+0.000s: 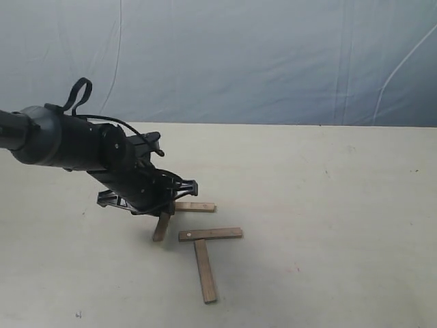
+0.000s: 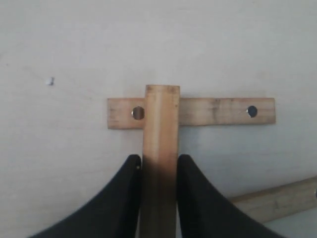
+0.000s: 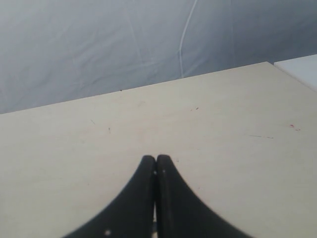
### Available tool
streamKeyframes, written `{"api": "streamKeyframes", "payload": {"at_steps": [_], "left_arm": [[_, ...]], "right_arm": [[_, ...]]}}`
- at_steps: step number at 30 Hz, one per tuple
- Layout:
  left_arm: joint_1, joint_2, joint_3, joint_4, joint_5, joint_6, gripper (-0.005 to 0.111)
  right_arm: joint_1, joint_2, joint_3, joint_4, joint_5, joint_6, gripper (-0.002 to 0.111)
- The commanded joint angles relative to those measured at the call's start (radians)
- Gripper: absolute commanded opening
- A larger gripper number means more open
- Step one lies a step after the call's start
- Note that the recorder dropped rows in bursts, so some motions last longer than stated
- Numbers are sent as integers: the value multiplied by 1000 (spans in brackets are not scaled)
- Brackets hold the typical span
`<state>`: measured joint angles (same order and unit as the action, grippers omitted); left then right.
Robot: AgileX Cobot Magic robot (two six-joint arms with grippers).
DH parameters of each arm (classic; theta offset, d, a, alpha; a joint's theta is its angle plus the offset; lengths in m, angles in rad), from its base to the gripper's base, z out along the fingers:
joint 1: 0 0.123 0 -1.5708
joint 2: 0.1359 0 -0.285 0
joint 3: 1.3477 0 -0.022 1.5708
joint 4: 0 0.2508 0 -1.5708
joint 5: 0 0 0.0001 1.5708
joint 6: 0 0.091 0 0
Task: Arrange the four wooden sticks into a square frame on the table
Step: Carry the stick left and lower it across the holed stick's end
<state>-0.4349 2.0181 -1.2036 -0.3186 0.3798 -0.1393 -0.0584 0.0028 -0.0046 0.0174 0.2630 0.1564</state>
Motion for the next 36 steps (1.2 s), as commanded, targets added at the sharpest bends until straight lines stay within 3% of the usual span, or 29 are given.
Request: {"api": "streamKeyframes", "payload": {"at_steps": [1, 11, 20, 26, 36], "left_arm": [[-7, 14, 2, 6, -27, -17, 0], [-3, -11, -16, 68, -26, -21, 0], [67, -48, -87, 465, 194, -229, 0], [121, -39, -70, 465, 133, -245, 0], [125, 47, -70, 469, 77, -245, 0]], "right_arm": [[2, -3, 5, 0, -11, -4, -1], [2, -3, 5, 2, -7, -4, -1], [2, -3, 5, 5, -7, -4, -1], [2, -3, 5, 5, -7, -4, -1], [2, -3, 5, 5, -9, -4, -1]]}}
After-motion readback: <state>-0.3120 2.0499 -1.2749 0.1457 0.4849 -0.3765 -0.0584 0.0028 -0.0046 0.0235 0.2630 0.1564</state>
